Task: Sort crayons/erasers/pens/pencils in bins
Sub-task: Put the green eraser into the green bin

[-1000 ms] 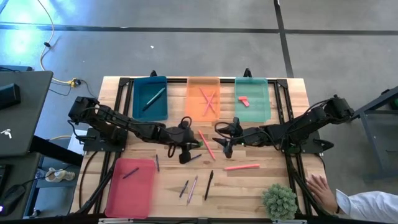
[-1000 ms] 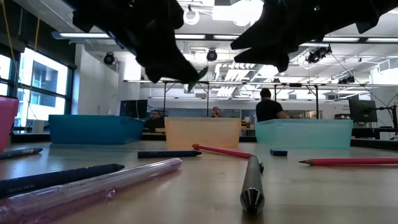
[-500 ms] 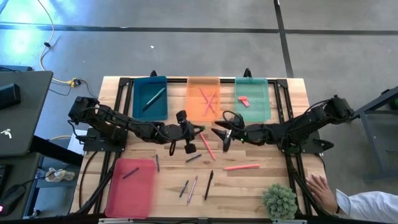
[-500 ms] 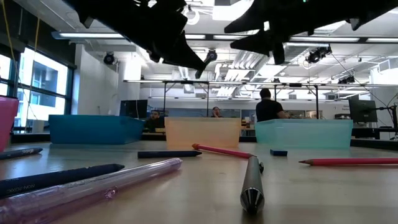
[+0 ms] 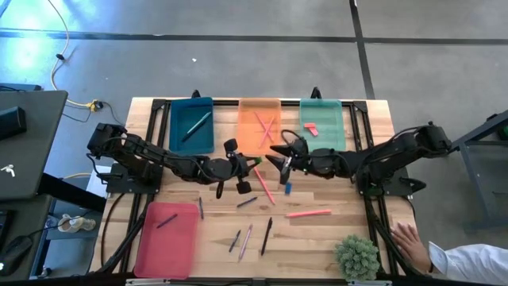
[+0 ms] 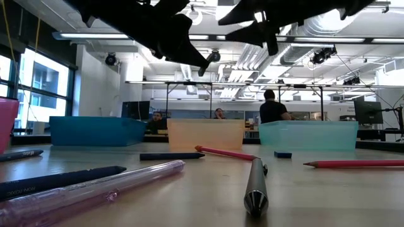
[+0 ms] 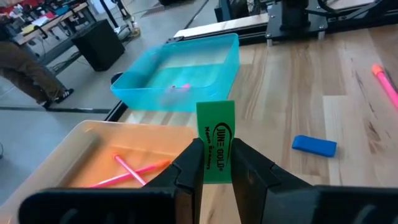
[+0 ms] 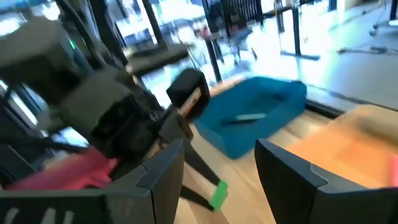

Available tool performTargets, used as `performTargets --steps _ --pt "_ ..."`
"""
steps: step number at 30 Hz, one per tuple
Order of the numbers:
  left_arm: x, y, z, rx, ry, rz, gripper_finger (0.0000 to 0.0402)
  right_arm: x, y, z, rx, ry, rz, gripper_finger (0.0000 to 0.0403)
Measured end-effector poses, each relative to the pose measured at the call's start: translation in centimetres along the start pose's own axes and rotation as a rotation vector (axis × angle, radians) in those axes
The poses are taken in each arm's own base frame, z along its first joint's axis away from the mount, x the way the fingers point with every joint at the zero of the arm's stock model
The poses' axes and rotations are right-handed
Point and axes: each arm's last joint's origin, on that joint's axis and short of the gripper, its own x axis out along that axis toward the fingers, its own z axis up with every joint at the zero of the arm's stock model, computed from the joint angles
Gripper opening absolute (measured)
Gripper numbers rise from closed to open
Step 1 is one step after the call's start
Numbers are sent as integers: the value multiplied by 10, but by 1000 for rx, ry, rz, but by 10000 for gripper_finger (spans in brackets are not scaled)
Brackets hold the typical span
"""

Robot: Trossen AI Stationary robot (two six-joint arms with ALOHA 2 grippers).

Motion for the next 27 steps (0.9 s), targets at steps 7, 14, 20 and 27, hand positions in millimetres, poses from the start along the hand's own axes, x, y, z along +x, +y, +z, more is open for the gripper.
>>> performTargets --steps 7,14,20,27 --pt "0 1 0 4 0 21 52 2 1 2 -4 99 -69 190" --pt "4 9 6 -13 -50 38 52 3 2 1 -3 95 -67 190" --pt "8 15 9 -29 -88 30 52 14 4 -8 -50 74 -60 190" --pt "10 20 9 -34 -85 43 52 22 1 -16 -72 58 -129 190"
